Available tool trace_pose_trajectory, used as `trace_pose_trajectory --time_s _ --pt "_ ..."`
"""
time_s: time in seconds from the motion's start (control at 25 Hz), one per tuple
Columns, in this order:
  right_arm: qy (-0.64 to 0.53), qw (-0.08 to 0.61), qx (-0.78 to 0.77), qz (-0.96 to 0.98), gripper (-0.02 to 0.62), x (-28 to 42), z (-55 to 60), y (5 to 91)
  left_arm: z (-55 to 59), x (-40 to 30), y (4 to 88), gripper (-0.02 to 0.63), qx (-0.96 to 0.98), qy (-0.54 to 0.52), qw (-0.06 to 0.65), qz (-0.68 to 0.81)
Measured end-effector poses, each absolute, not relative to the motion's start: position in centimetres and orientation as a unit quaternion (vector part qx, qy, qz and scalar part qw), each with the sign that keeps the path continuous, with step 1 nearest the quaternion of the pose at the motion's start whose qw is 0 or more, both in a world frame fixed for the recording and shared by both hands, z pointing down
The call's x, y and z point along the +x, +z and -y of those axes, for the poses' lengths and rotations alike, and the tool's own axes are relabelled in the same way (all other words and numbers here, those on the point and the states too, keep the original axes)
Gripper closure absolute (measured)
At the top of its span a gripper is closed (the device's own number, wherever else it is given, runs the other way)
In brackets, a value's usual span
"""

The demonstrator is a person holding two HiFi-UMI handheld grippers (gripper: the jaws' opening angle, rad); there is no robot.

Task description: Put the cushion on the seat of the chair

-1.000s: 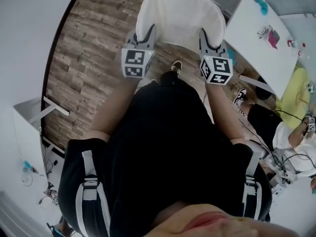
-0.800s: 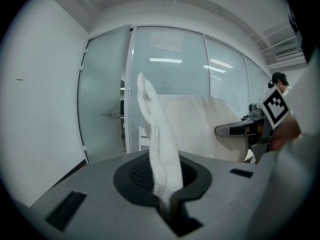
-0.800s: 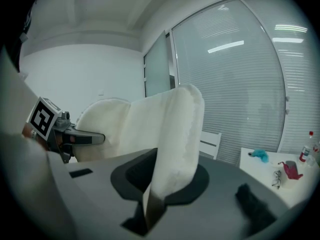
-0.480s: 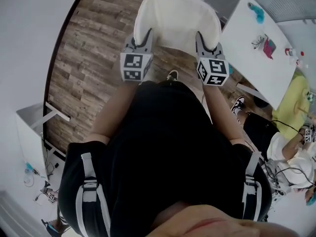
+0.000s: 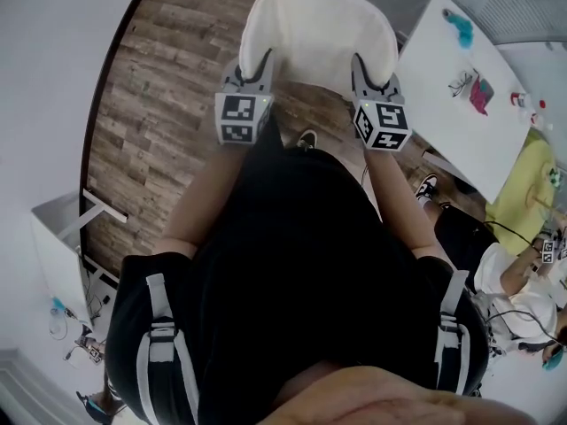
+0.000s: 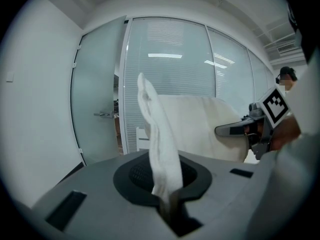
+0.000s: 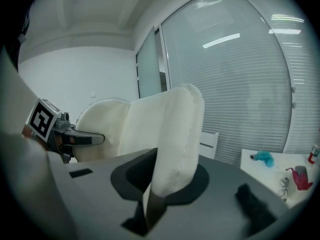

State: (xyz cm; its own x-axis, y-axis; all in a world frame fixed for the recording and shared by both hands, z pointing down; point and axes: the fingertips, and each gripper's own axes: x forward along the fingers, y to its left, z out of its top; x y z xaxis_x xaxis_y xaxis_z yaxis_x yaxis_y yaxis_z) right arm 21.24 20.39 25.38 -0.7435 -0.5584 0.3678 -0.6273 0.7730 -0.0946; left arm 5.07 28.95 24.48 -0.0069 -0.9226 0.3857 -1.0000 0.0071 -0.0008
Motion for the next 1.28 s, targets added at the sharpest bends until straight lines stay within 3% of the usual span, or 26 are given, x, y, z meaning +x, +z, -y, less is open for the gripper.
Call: trace_pose_trajectory --time_s 0.88,1.28 --pt "0.112 0.192 0.414 0.883 0.541 7.2 -9.8 26.4 -14.8 -10.8 26.5 0.554 0.766 0.142 0.149 0.608" --pt "0.122 0.202 0.453 0.860 0.541 3.9 -7.2 27.8 -10.6 -14.5 28.3 0.554 0.790 0.154 0.158 0.572"
